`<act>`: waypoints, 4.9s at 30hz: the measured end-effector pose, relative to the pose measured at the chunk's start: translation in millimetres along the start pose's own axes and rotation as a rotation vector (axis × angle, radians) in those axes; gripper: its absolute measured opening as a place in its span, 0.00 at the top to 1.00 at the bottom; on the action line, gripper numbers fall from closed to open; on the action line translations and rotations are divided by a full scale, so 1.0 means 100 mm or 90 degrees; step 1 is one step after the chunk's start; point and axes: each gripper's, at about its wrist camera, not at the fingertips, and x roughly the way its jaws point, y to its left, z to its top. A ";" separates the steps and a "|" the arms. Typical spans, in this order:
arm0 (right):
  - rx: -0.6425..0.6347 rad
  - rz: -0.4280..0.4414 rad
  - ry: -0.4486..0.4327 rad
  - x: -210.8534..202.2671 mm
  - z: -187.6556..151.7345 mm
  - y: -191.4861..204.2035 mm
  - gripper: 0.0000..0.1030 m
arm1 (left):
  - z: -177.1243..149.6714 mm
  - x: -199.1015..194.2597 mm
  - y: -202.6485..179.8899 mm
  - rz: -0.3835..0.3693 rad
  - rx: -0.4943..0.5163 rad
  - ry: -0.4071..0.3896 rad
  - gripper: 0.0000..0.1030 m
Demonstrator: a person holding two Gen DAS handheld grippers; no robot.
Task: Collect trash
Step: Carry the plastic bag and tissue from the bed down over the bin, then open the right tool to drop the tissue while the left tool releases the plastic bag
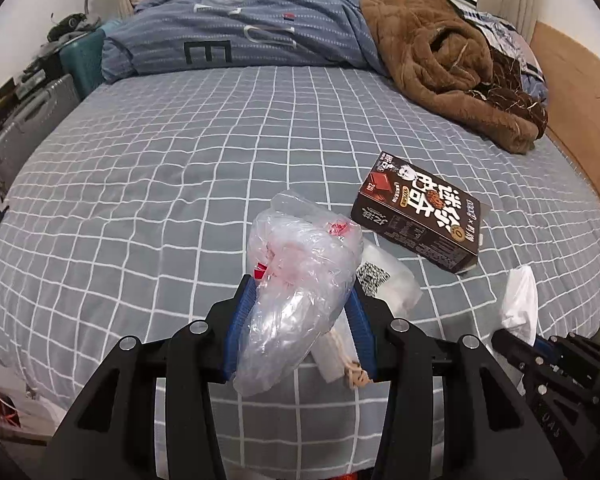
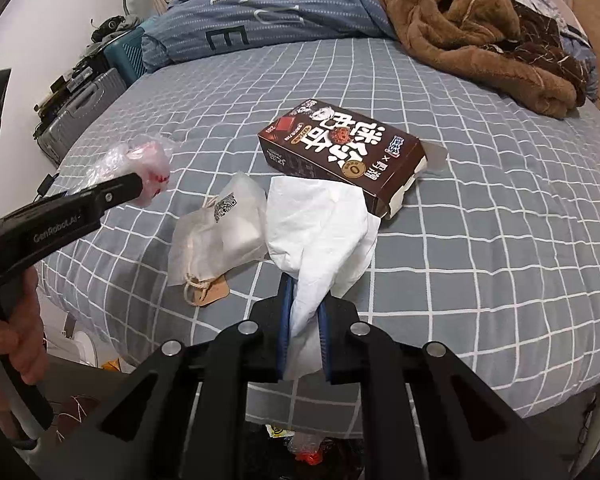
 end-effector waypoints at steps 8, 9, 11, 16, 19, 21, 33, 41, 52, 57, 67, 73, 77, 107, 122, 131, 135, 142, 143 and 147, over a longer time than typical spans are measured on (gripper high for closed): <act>0.001 -0.005 -0.015 -0.21 -0.08 0.02 0.88 | -0.17 -0.23 -0.01 0.002 -0.006 -0.010 0.57; 0.001 -0.006 -0.017 -0.24 -0.09 0.03 0.88 | -0.19 -0.27 -0.01 0.002 -0.008 -0.010 0.57; 0.001 -0.005 -0.022 -0.31 -0.11 0.04 0.88 | -0.23 -0.33 -0.02 0.002 -0.007 -0.014 0.57; -0.005 -0.009 -0.032 -0.44 -0.18 0.09 0.88 | -0.34 -0.49 -0.06 -0.001 -0.010 -0.020 0.57; -0.004 -0.012 -0.035 -0.50 -0.21 0.10 0.88 | -0.44 -0.57 -0.05 -0.008 -0.016 -0.020 0.57; -0.004 -0.012 -0.039 -0.56 -0.25 0.11 0.88 | -0.49 -0.62 -0.05 -0.009 -0.019 -0.021 0.57; 0.000 -0.018 -0.046 -0.86 -0.49 0.17 0.88 | -0.81 -0.94 -0.14 -0.046 -0.031 -0.014 0.57; 0.006 -0.027 -0.047 -1.04 -0.70 0.13 0.88 | -0.99 -1.08 -0.22 -0.053 -0.026 -0.018 0.57; 0.010 -0.022 -0.055 -1.16 -0.87 0.18 0.88 | -1.16 -1.29 -0.30 -0.078 -0.016 -0.027 0.57; 0.005 -0.023 -0.055 -1.20 -0.92 0.21 0.88 | -1.25 -1.32 -0.31 -0.077 -0.012 -0.027 0.57; 0.003 -0.020 -0.048 -1.23 -1.10 0.28 0.88 | -1.49 -1.43 -0.30 -0.081 -0.011 -0.026 0.57; 0.008 -0.017 -0.040 -1.22 -1.21 0.28 0.88 | -1.61 -1.44 -0.29 -0.084 -0.016 -0.019 0.57; 0.009 -0.020 -0.035 -1.20 -1.28 0.27 0.88 | -1.67 -1.44 -0.31 -0.087 -0.016 -0.016 0.57; 0.015 -0.009 0.052 -0.80 -1.87 0.31 0.88 | -2.33 -1.06 -0.36 -0.066 0.005 0.062 0.57; 0.011 -0.004 0.106 -0.51 -2.20 0.32 0.88 | -2.73 -0.76 -0.20 -0.048 -0.001 0.115 0.57; 0.014 -0.002 0.160 -0.08 -2.41 0.34 0.88 | -2.86 -0.36 -0.07 -0.038 -0.019 0.155 0.57; 0.017 0.002 0.182 0.11 -2.45 0.36 0.88 | -2.90 -0.21 0.00 -0.036 -0.028 0.169 0.57; 0.014 0.008 0.231 0.41 -2.53 0.43 0.88 | -2.94 -0.04 0.05 -0.036 -0.039 0.193 0.57; 0.009 0.005 0.236 0.45 -2.53 0.45 0.88 | -2.94 -0.02 0.06 -0.033 -0.039 0.194 0.57; 0.002 0.003 0.248 0.52 -2.56 0.48 0.72 | -2.97 0.05 0.10 -0.025 -0.044 0.204 0.57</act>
